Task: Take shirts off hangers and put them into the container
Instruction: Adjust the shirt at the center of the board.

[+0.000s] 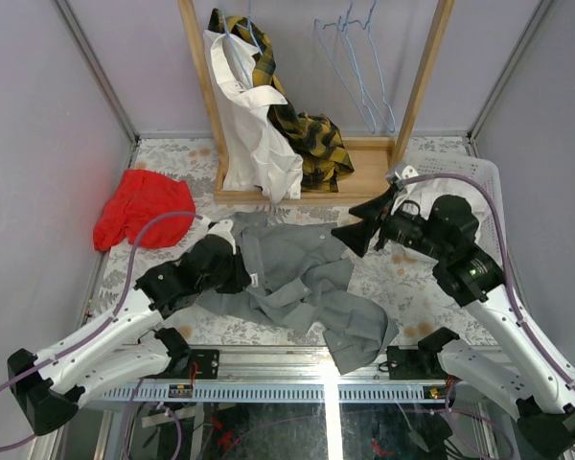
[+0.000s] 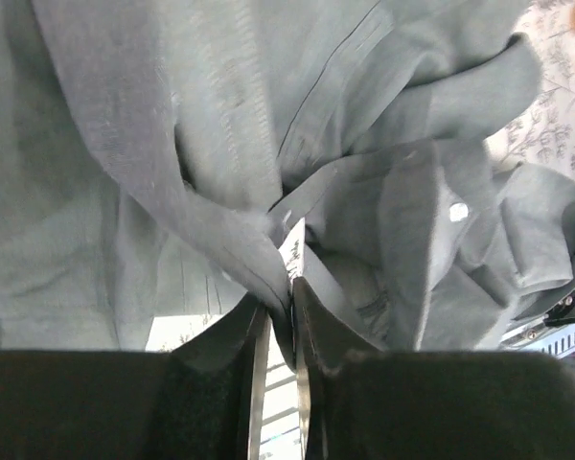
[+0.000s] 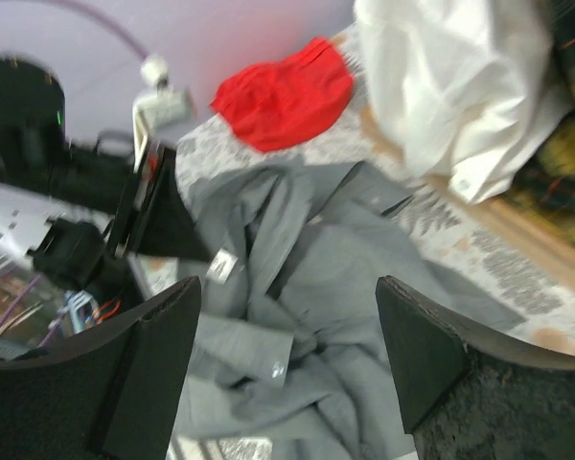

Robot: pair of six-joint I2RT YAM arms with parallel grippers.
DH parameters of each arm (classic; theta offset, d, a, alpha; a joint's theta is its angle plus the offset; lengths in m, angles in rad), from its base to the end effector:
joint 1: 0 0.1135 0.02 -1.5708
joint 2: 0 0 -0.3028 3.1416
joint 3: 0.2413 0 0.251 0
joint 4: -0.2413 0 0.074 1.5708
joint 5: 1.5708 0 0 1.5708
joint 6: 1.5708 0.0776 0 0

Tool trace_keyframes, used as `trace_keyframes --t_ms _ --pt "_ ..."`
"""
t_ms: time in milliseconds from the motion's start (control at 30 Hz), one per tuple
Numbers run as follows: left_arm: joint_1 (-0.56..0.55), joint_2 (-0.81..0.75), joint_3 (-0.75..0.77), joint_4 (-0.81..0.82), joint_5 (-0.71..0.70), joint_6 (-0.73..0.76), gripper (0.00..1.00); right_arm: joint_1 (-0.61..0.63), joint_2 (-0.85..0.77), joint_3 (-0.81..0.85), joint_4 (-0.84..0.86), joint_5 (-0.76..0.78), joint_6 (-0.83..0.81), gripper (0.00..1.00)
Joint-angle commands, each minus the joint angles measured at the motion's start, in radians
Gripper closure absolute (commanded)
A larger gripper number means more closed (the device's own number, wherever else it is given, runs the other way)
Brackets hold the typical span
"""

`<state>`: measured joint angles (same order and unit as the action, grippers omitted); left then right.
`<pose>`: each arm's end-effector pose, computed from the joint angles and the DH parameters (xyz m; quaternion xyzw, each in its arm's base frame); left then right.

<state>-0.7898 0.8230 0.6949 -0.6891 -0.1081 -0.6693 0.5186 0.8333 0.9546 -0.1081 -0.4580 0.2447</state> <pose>0.1234 -0.1126 0.2536 0.0361 0.9280 -0.2074 0.3074 0.1521 0.1263 0.4285 -0.2534 0.6556 0.4062 0.5839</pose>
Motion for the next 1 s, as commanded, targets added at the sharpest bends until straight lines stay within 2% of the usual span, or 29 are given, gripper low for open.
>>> trace_keyframes --t_ms 0,33,200,300,467,600,633,667,767,833,900,967 --pt "0.006 0.042 0.166 0.034 -0.039 0.202 0.97 0.002 -0.045 -0.081 0.051 -0.192 0.034 0.2" --pt "0.006 0.056 0.209 0.018 -0.033 0.25 1.0 0.002 -0.059 -0.101 0.053 -0.208 0.026 0.2" --pt "0.006 0.149 0.476 -0.105 0.093 0.502 1.0 0.002 -0.106 -0.201 0.046 -0.243 -0.083 0.18" --pt "-0.008 0.222 0.696 -0.211 0.242 0.639 1.0 0.002 -0.122 -0.231 0.022 -0.231 -0.169 0.18" --pt "-0.104 0.31 1.049 -0.305 0.529 0.751 1.0 0.002 -0.147 -0.244 0.03 -0.23 -0.248 0.18" --pt "-0.168 0.34 1.175 -0.327 0.755 0.81 1.0 0.002 -0.185 -0.272 0.067 -0.24 -0.269 0.17" --pt "-0.168 0.338 1.166 -0.339 0.757 0.831 1.0 0.001 -0.193 -0.28 0.074 -0.24 -0.271 0.17" --pt "-0.167 0.334 1.144 -0.357 0.688 0.846 1.0 0.002 -0.198 -0.289 0.077 -0.236 -0.27 0.17" --pt "-0.169 0.337 1.002 -0.425 0.249 0.809 1.0 0.001 -0.213 -0.306 0.064 -0.211 -0.269 0.17" --pt "-0.166 0.333 0.885 -0.437 0.031 0.747 1.0 0.002 -0.22 -0.313 0.054 -0.209 -0.272 0.17" --pt "-0.147 0.313 0.766 -0.427 -0.075 0.693 1.0 0.001 -0.219 -0.315 0.046 -0.229 -0.276 0.17" --pt "-0.12 0.277 0.647 -0.402 -0.112 0.647 1.0 0.003 -0.21 -0.312 0.042 -0.27 -0.275 0.17"
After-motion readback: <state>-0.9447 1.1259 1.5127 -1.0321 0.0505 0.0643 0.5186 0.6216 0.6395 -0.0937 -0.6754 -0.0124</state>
